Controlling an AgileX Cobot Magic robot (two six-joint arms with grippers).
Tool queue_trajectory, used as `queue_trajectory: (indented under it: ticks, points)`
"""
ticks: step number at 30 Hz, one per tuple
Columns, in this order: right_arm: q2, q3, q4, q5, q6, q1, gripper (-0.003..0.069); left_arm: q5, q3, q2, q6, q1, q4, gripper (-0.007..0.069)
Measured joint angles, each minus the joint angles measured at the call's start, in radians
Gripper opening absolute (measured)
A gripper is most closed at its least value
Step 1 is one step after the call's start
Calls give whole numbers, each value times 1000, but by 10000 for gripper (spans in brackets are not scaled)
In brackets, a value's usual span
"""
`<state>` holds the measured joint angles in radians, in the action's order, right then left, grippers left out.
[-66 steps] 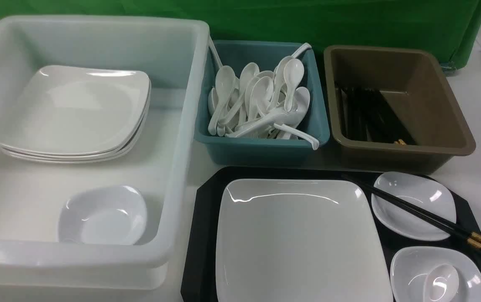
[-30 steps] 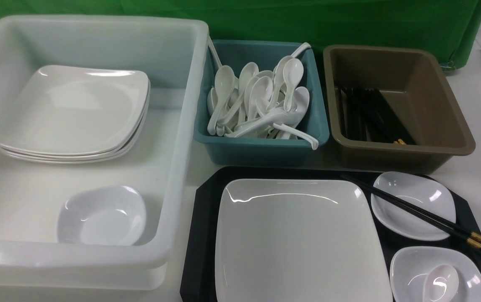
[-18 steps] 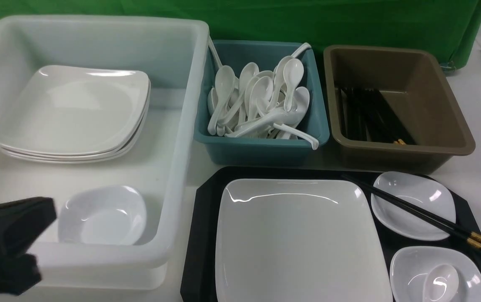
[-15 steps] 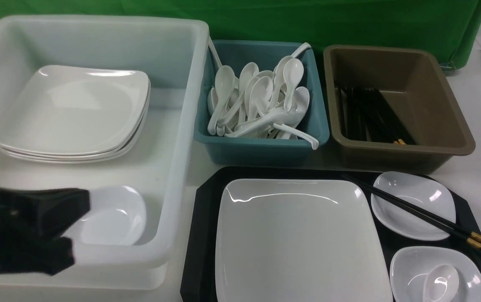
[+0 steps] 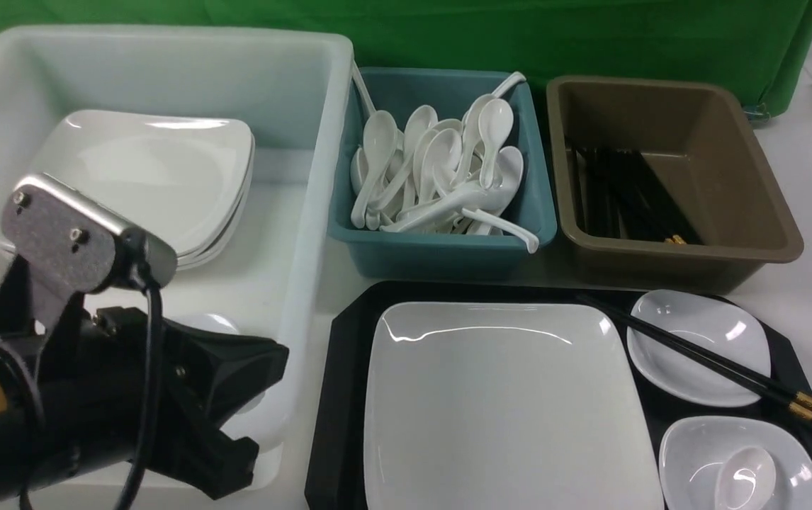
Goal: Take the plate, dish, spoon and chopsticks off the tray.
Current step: Use the right arm to grab a pair of chopsticks from the plate
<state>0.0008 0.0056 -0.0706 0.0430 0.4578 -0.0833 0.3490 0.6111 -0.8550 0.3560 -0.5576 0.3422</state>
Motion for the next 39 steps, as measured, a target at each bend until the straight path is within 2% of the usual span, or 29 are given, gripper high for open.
queue_trajectory:
  ticks: [2, 5, 7, 8, 9, 12, 15, 17, 20, 22, 25, 31, 39]
  points:
    - [4, -11, -1, 6, 25, -5, 229, 0, 1, 1, 3, 0, 1, 17]
    - [83, -111, -2, -103, -21, -41, 199, 1, 1, 1, 3, 0, 4, 17]
    - [232, -252, -2, -207, -162, -91, 192, 2, 1, 1, 4, 0, 13, 17]
    - [249, -266, -2, -231, -195, -103, 192, 3, 1, 1, 4, 0, 13, 17]
    - [412, -406, -1, -337, -328, -151, 190, 6, 1, 1, 4, 0, 14, 17]
    - [691, -619, -1, -551, -537, -228, 192, 21, 1, 15, 29, 0, 21, 17]
    - [950, -795, -1, -700, -705, -259, 195, 54, 1, 53, 77, 0, 40, 17]
    - [1100, -889, 4, -763, -759, -260, 197, 66, 1, 88, 105, 0, 50, 17]
    - [1319, -1022, 25, -842, -817, -219, 223, 101, 1, 159, 148, 0, 54, 17]
    - [1375, -1055, 28, -862, -836, -197, 237, 113, 1, 179, 158, 0, 54, 17]
    - [1541, -1133, 34, -905, -881, -117, 307, 138, 1, 233, 168, 0, 54, 17]
    - [1712, -1188, 35, -881, -939, -60, 461, 140, 1, 250, 183, 0, 54, 17]
    - [1804, -1212, 35, -812, -957, -60, 484, 122, 1, 250, 189, 0, 54, 17]
